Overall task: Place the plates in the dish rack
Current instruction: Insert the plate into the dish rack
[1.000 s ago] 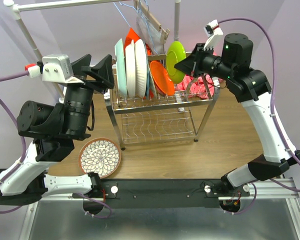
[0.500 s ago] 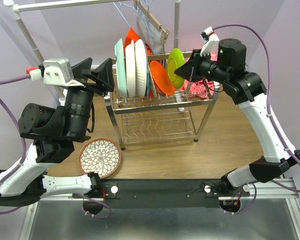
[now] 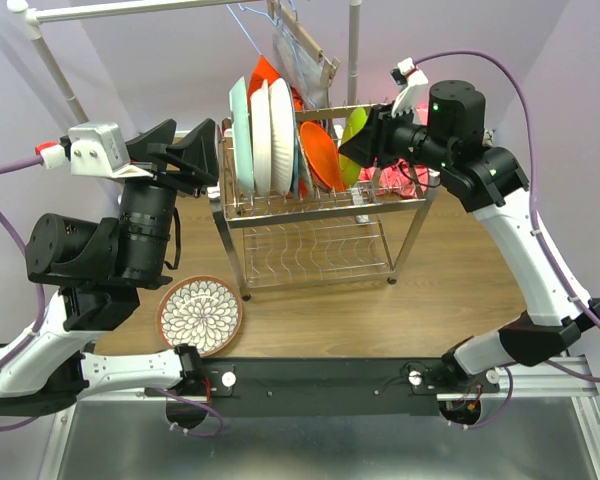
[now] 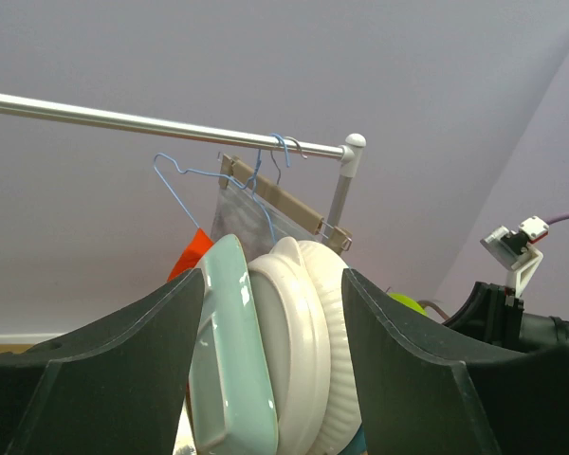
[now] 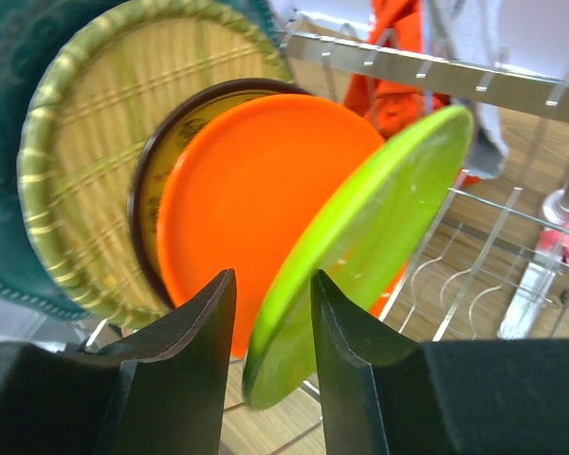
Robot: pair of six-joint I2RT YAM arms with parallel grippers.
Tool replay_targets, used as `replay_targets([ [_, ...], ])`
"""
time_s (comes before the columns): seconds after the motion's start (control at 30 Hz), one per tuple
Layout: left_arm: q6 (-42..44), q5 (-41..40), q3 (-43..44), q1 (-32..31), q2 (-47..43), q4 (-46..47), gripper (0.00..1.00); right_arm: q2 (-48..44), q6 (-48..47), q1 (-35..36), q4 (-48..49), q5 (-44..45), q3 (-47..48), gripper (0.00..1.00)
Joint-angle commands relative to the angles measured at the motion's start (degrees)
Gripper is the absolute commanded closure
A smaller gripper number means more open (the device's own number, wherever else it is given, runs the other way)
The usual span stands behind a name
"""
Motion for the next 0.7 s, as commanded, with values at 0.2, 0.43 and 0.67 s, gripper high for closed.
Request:
replay_targets([
  [0.2, -1.1, -1.8, -0.6, 0.2, -0.5, 0.8, 0.31, -0.4, -4.6, 4.0, 0.8, 2.5, 2.4, 0.57],
  [0.43, -1.0, -1.9, -0.6, 0.1, -0.5, 0.9, 0.31, -1.4, -5.3, 4.2, 0.5, 4.3, 1.0, 0.57],
  [0.67, -0.6, -1.7, -0.4, 0.1, 0.0, 1.1, 0.31, -1.9, -5.5, 4.2, 0.9, 5.3, 2.1, 0.56],
])
